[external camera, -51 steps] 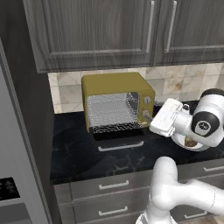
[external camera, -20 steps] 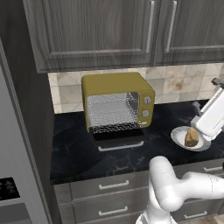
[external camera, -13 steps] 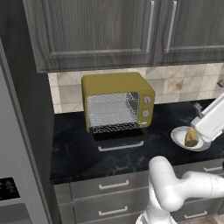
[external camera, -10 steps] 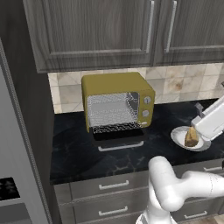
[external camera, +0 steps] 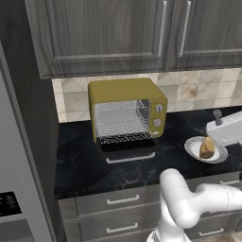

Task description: Pull the toaster oven rack outwards. Pick up the baguette from the plate and place it on the toaster oven rack. Close the toaster oven door fully and set the temperature to the lowest setting.

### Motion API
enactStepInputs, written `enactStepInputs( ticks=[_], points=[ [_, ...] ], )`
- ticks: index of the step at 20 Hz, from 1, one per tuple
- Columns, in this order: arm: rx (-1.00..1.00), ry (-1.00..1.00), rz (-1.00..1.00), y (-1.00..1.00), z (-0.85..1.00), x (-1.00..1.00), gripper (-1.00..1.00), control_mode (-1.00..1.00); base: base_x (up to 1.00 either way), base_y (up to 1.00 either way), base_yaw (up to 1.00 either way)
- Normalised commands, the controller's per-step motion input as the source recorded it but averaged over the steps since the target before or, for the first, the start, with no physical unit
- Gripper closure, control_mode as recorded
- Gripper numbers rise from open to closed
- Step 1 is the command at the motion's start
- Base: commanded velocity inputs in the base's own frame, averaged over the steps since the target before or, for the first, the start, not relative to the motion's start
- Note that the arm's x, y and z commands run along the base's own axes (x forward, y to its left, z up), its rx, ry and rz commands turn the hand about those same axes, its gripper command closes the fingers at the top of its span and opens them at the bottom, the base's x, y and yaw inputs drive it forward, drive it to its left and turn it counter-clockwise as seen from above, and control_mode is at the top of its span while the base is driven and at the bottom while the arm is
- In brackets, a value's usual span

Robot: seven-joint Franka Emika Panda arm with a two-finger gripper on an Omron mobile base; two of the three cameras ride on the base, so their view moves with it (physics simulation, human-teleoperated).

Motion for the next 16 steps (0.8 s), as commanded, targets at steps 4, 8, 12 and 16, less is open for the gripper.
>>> enactStepInputs(
  ticks=[4, 8, 12, 16],
  points=[
    [-0.15, -0.35, -0.31, 0.18, 0.00, -0.07, -1.00, -1.00, 0.00, 0.00, 0.00],
    [-0.37, -0.27, -0.13, 0.04, 0.00, 0.00, -1.00, -1.00, 0.00, 0.00, 0.00],
    [-0.51, -0.36, -0.10, 0.07, 0.00, 0.01, -1.00, -1.00, 0.00, 0.00, 0.00],
    [-0.49, -0.33, -0.09, 0.07, 0.00, 0.10, -1.00, -1.00, 0.00, 0.00, 0.00]
  ],
)
